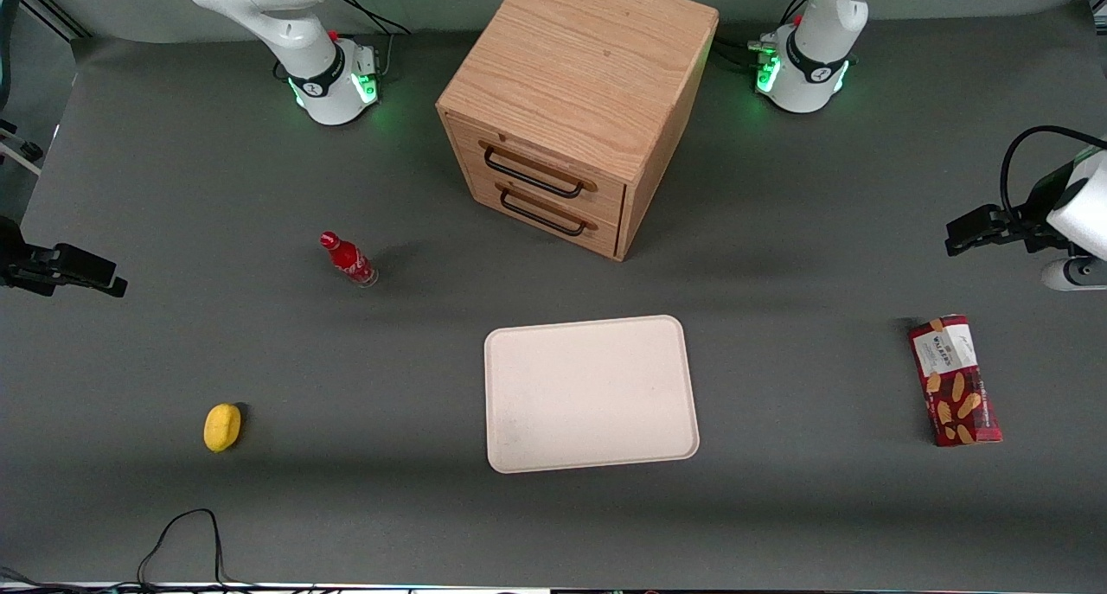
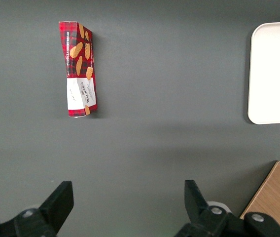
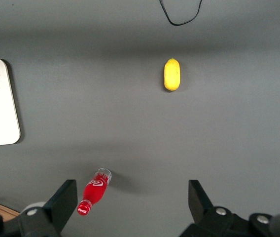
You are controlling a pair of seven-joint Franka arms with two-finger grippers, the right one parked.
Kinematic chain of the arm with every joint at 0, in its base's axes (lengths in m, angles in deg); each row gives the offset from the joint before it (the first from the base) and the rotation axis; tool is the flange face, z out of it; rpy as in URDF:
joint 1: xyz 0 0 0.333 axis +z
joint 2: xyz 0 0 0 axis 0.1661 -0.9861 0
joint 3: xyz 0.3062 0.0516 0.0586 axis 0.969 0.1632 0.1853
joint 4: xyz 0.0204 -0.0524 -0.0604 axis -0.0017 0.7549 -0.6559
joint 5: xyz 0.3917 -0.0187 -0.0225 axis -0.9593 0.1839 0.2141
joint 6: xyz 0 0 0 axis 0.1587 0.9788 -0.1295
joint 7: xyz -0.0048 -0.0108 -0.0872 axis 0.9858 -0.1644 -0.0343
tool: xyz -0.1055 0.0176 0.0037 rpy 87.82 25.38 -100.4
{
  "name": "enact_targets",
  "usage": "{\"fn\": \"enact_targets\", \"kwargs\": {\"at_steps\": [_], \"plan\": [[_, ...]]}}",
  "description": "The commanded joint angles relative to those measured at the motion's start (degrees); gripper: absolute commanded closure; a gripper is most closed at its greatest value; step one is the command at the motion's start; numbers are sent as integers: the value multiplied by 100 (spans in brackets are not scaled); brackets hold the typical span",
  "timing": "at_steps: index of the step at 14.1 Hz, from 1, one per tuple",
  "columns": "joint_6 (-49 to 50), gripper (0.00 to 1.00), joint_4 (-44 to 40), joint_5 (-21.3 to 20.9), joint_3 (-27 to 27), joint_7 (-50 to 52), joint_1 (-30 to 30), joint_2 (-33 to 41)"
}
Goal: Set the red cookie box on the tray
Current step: 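Move the left gripper over the red plaid shortbread box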
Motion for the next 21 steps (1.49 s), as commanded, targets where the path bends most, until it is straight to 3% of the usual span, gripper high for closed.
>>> {"fn": "enact_targets", "kwargs": {"at_steps": [1,6,10,14,18,21], "plan": [[122,0,-67,34,88,-92,-82,8],[-36,0,-111,-10,149,-275,41,-175],[-159,0,-874,25,141,-933,918,-1009],[-334,0,-1323,60,132,-1296,1359,-1537],[-660,0,-1929,51,114,-1270,1325,-2197],[-678,0,-1869,43,97,-1208,1229,-2329]]}}
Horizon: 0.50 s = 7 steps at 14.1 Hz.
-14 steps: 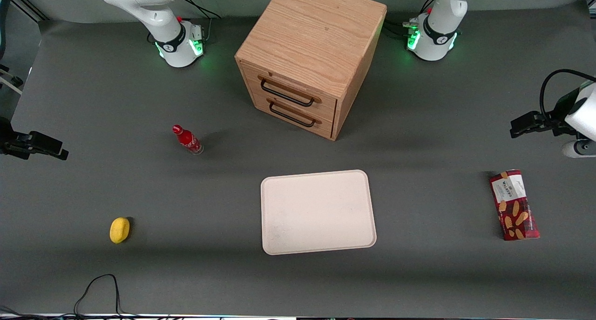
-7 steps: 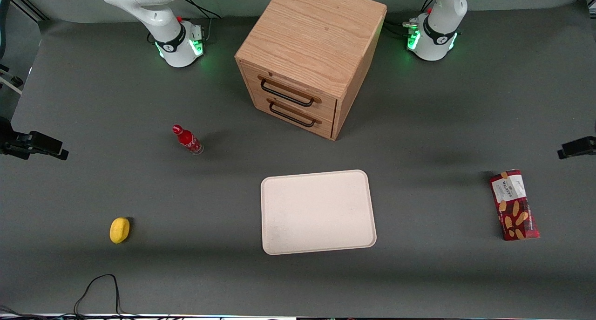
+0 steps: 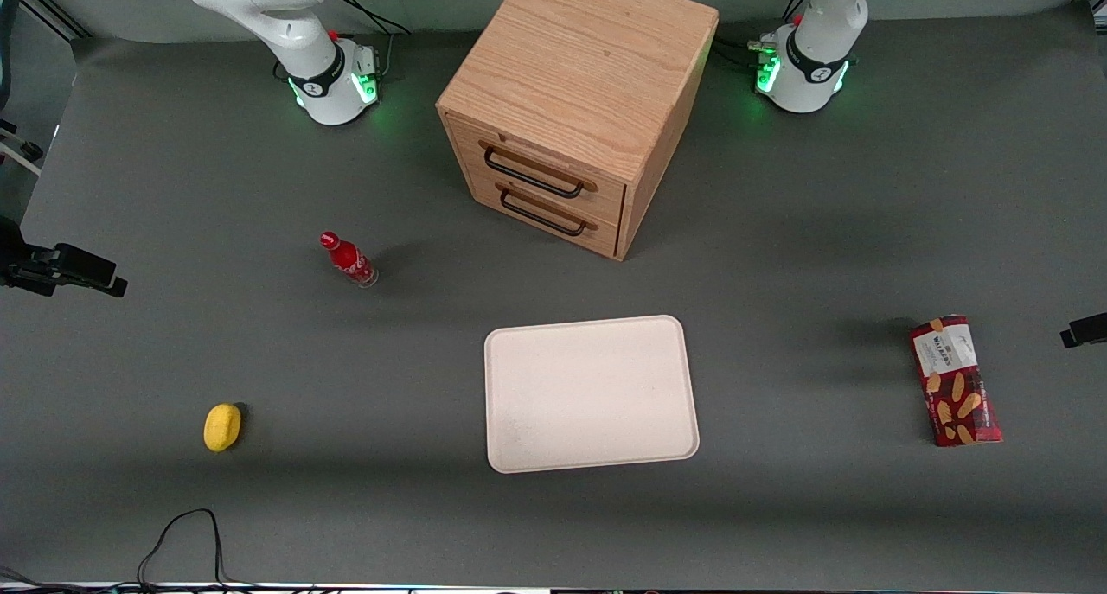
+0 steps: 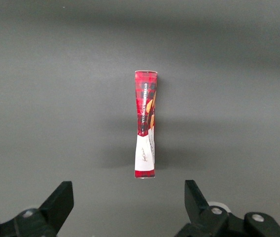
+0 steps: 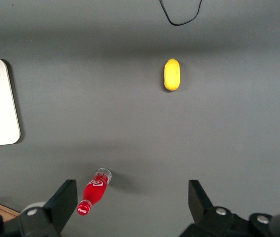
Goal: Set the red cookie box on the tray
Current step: 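Move the left gripper over the red plaid shortbread box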
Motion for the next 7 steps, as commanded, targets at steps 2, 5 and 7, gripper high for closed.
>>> {"fn": "enact_targets", "kwargs": {"at_steps": [2,5,7], "plan": [[-180,0,-106,15,1,13,-235,-355],[-646,0,132,23,1,-39,-227,-610],[-1040,0,123,23,1,-49,-157,-943]]}}
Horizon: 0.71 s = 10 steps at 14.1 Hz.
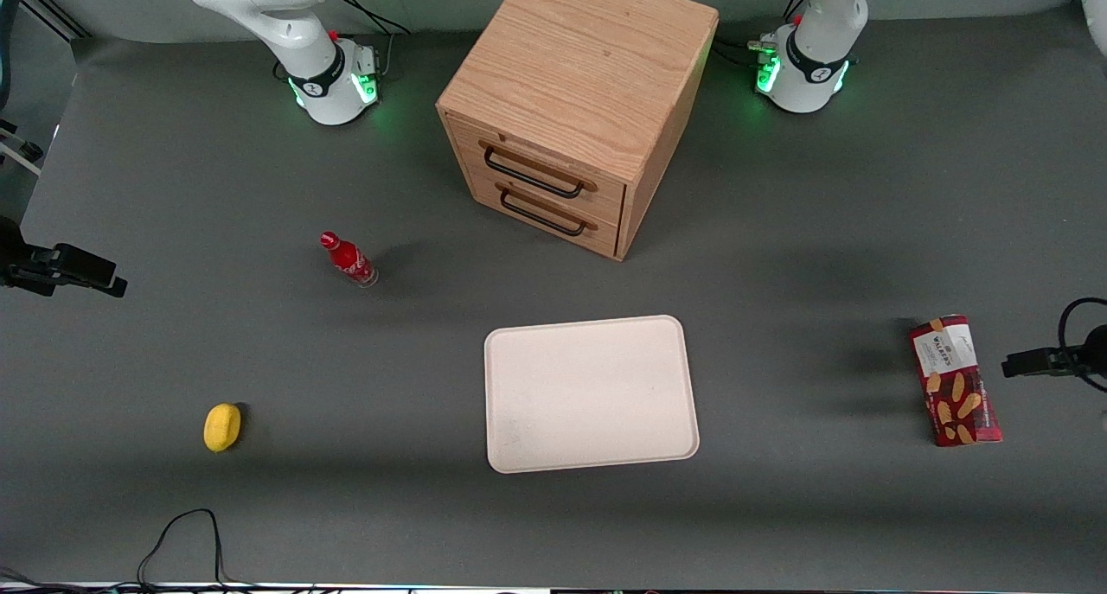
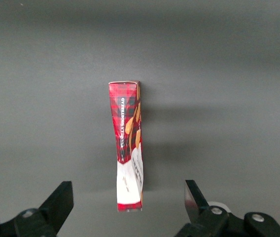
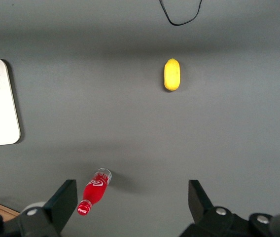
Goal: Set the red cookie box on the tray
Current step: 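Lower the open left gripper and close it on the box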
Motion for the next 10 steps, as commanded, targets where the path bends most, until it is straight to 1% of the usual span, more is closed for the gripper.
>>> {"fn": "enact_targets", "kwargs": {"at_steps": [1,4,6,8,10], "plan": [[-568,0,28,25,31,-53,57,-446],[-1245,0,133,16,31,-53,57,-913],[-1720,0,474,16,40,-44,31,-976],[-1924,0,756,-2,40,-44,39,-967],[-1872,0,836,-19,40,-44,48,-932]]}}
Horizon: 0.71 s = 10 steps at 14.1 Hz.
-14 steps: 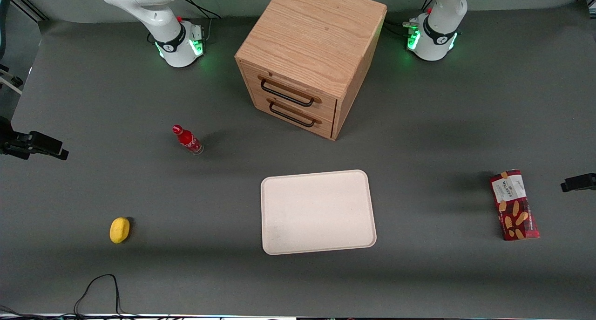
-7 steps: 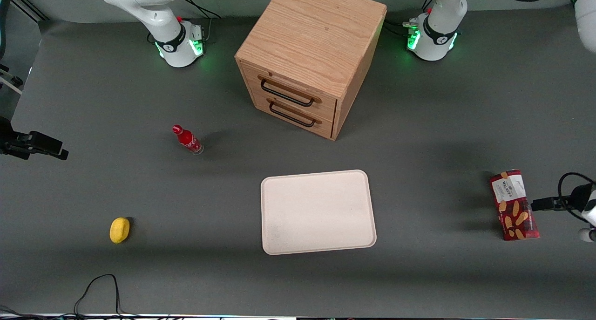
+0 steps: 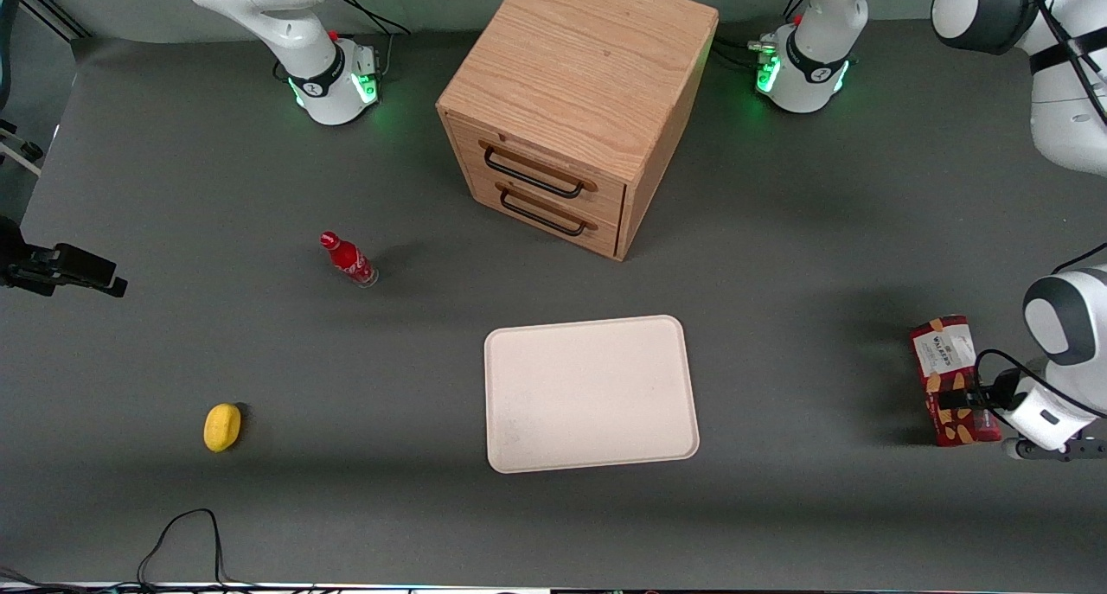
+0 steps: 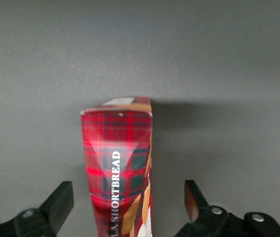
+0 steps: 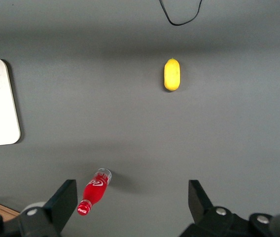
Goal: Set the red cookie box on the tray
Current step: 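Lower the open left gripper and close it on the box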
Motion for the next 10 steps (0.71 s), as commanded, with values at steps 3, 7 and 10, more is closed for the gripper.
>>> {"fn": "enact_targets", "kwargs": {"at_steps": [3,7,10], "plan": [[300,0,221,-26,39,-52,-16,328],[336,24,204,-35,39,-52,-16,354],[354,85,195,-26,48,53,-15,346]]}}
